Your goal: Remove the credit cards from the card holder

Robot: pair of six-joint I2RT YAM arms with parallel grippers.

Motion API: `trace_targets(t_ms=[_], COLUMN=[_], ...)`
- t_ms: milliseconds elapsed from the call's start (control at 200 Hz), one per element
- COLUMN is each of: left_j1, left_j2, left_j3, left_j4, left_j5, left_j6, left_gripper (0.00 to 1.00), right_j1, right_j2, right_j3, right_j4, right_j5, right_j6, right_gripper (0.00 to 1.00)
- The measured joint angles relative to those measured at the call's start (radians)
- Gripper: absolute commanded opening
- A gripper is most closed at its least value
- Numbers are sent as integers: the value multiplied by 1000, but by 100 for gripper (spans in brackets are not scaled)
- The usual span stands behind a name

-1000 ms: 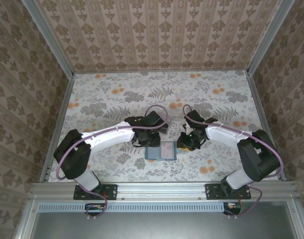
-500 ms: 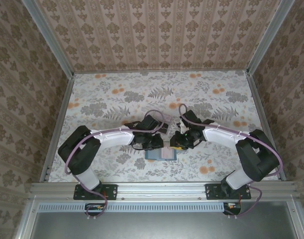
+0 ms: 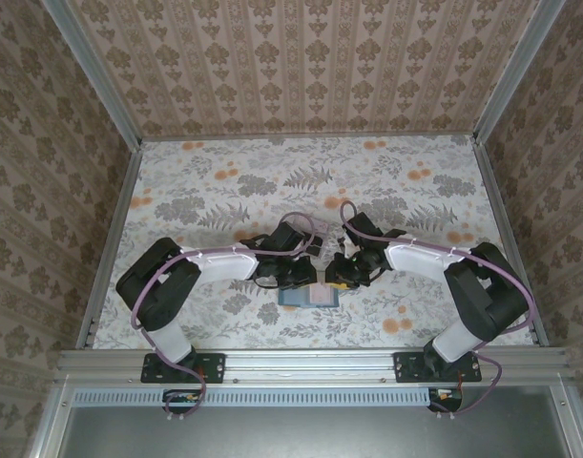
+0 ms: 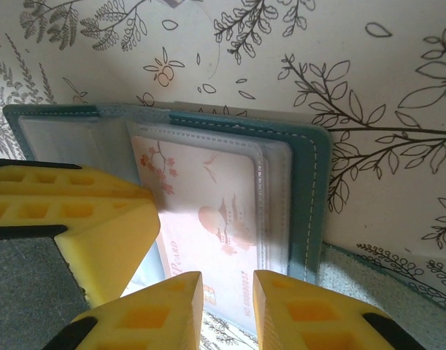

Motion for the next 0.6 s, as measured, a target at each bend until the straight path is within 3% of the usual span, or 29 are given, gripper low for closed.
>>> trace_targets(t_ms=[600], left_j1=[0], left_j2=[0], left_j3=[0], left_j4=[-39], left_j5=[-3], left_j6=[22], left_gripper=[13], right_j1=[35], right_j2=[30], right_j3=[1], right_j4=[55], right_j5=[-16], right_j6=[29], right_gripper=[26])
